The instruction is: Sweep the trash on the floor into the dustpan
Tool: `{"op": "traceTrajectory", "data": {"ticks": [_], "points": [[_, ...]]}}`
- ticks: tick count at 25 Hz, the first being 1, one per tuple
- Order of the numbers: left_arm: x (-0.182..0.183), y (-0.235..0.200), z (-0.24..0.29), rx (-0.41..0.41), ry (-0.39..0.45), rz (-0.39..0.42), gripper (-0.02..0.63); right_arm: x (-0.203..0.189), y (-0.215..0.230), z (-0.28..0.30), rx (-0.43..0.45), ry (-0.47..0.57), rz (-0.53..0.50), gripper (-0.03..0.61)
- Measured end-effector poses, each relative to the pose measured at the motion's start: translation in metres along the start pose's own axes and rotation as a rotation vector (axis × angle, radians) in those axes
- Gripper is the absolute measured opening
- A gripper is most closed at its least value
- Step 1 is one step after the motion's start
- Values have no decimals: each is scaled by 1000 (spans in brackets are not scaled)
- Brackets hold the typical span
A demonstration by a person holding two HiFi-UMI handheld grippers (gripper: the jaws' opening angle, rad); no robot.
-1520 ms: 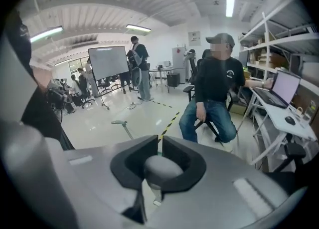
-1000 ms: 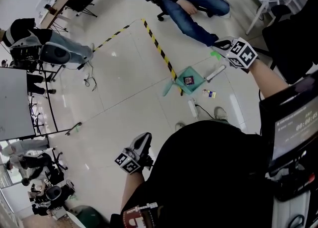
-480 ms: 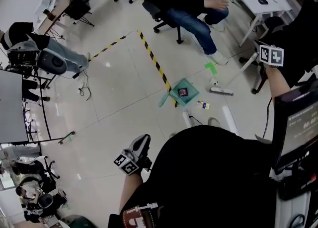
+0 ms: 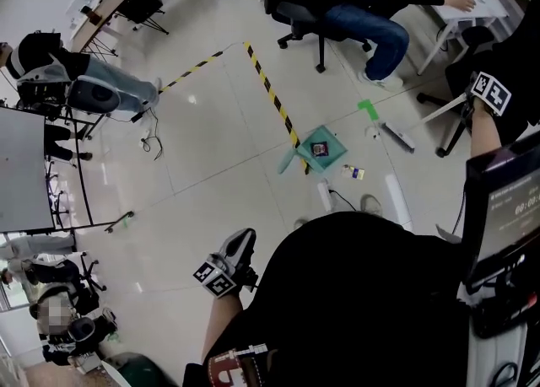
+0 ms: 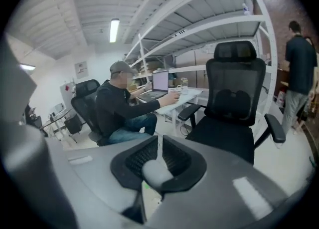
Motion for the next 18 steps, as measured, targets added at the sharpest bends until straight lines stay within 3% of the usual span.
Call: {"op": "traceTrajectory", "data": {"ticks": [5, 9, 13, 18], "points": [[-6, -2, -17, 29, 13, -5, -5, -53, 6, 0, -69, -44, 265, 31], [-12, -10, -25, 38, 32, -10, -5, -95, -10, -4, -67, -65, 440, 34], [-9, -12, -28, 30, 51, -14, -5, -105, -26, -9, -75, -88, 496, 35], [-1, -16, -27, 23, 73, -20, -5, -99, -62, -7, 1, -128, 481, 41]]}}
Point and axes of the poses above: the fingertips, and each gripper's own axes: z forward along the fingers, y to its right, x out of its top, the point moved 9 cm from there along -z, backward along the fingers, and after that the axes turned 7 degrees about x, right-handed, at the moved point
